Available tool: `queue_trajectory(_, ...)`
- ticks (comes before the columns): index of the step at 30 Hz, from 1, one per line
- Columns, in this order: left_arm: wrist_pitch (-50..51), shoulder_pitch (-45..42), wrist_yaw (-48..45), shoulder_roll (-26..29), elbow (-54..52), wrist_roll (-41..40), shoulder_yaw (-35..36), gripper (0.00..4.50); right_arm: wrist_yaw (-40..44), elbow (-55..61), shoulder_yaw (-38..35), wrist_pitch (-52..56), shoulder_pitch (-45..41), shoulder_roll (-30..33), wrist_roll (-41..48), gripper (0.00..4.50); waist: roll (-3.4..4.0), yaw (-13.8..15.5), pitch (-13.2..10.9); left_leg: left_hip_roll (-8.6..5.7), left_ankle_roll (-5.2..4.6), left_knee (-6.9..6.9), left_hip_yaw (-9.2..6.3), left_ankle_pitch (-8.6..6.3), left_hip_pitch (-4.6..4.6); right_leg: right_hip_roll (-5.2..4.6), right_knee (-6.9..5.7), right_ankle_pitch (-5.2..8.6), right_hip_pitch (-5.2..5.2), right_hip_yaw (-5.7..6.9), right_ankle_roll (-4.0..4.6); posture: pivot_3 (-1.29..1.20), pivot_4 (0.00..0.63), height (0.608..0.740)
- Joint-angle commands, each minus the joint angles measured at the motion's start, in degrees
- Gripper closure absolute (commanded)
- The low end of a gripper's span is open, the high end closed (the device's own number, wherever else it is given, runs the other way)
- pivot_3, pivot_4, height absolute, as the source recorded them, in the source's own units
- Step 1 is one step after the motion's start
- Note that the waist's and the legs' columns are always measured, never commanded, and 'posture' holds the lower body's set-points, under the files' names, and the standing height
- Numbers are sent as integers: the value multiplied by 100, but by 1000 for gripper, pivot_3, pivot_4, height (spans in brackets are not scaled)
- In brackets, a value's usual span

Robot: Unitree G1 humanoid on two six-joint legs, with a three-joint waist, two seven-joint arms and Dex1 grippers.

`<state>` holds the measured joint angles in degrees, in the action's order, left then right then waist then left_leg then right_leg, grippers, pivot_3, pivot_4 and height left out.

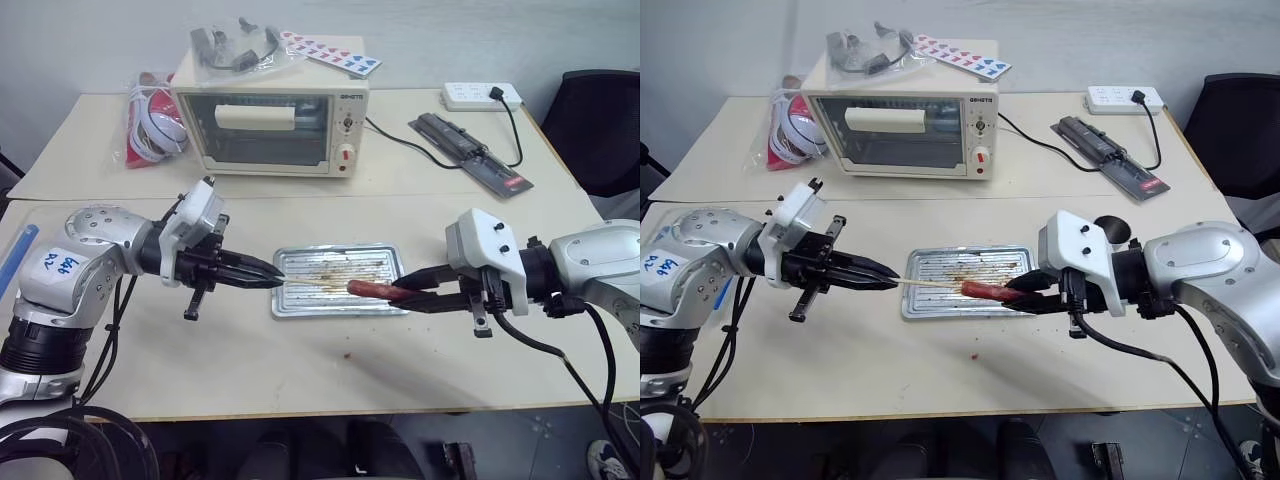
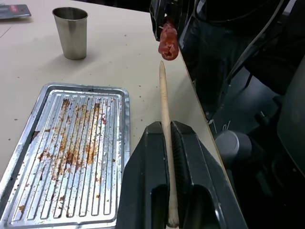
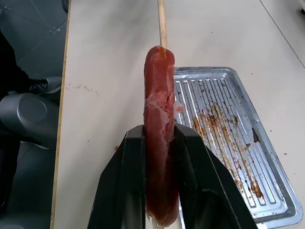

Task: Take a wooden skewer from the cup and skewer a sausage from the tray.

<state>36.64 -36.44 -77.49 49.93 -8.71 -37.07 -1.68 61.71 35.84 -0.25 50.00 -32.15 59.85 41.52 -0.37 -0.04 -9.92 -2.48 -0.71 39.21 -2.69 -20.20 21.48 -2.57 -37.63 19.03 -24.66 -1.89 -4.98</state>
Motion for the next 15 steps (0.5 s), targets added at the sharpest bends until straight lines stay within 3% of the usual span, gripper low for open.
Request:
queue_trajectory(1, -54, -132, -44, 1, -133, 14, 25, 4500, -30, 135, -9, -117, 42, 18, -34, 3673, 0, 0, 0, 0, 0, 0, 0, 0, 0, 0, 0, 0, 0, 0, 0, 0, 150, 740)
queue_trajectory(15, -37, -160, -41, -100, -187, 22, -26, 4500, -186, 197, 26, 28, -60, -123, 163, 3673, 0, 0, 0, 0, 0, 0, 0, 0, 0, 0, -2, 0, 0, 0, 0, 0, 150, 740)
